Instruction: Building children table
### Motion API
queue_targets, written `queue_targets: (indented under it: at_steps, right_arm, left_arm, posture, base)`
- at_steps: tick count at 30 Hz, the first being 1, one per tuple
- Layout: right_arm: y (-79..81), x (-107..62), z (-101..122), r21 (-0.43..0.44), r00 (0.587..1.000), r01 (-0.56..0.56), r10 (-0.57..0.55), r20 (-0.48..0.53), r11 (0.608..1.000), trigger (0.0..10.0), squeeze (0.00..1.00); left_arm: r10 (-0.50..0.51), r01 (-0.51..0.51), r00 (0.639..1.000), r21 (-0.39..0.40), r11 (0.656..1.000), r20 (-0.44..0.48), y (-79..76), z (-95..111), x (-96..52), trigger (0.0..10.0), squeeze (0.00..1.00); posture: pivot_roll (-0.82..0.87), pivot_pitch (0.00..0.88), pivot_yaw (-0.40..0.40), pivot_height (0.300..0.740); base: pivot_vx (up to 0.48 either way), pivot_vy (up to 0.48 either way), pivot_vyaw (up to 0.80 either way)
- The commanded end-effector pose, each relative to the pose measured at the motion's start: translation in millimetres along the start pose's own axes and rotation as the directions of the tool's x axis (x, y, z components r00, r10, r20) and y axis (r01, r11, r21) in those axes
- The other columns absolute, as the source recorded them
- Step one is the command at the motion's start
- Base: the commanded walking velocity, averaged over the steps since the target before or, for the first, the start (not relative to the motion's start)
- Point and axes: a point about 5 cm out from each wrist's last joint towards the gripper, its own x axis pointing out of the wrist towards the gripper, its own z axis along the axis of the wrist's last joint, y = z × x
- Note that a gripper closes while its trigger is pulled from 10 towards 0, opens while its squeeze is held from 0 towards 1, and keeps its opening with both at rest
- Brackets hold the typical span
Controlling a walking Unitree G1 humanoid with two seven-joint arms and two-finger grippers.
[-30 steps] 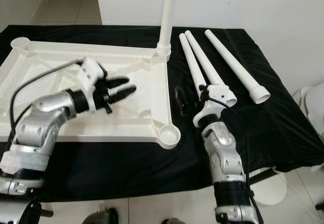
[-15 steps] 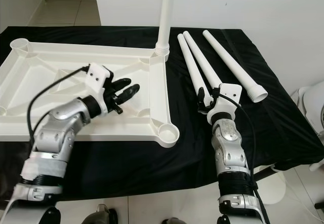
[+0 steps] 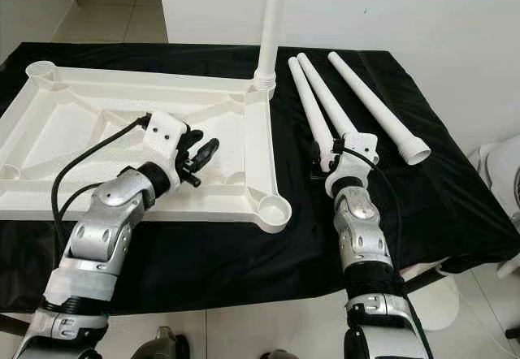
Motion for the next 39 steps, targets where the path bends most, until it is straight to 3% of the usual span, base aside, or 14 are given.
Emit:
queue_targets:
  at_steps: [1,10,26,39]
  right_arm:
    - [-4.5,0.5,-3,0.009,1.0,0.011,-0.011,-0.009,1.0,10.0,0.0]
    - [-7.8,8.6,-8,0.004,0.999,0.02,-0.02,-0.05,1.0,10.0,0.0]
    - [-9.9,8.6,-27,-0.002,0.993,-0.035,0.034,-0.113,0.999,10.0,0.0]
    - [-15.2,13.7,-26,-0.019,0.991,-0.065,0.063,-0.121,0.998,10.0,0.0]
  left_arm:
    - [0.004,-0.004,1.0,0.005,1.0,0.003,-4.7,1,-0.3,10.0,0.0]
    - [-0.041,0.041,0.999,0.027,0.999,0.002,-17.6,1,-3.6,10.0,0.0]
    - [-0.003,0.003,1.0,0.024,1.0,0.003,-15.6,7,-6.9,10.0,0.0]
    - [0.019,-0.019,1.0,0.018,1.0,-0.001,-11.7,8,-9.2,10.0,0.0]
  posture:
    - [0.05,0.092,-0.06,0.74]
    - [0.04,0.115,-0.07,0.74]
    - [0.06,0.122,-0.064,0.74]
    - [0.07,0.121,-0.061,0.74]
  base:
    - [0.0,0.0,0.0]
    - [0.0,0.0,0.0]
    - [0.0,0.0,0.0]
    - [0.0,0.0,0.0]
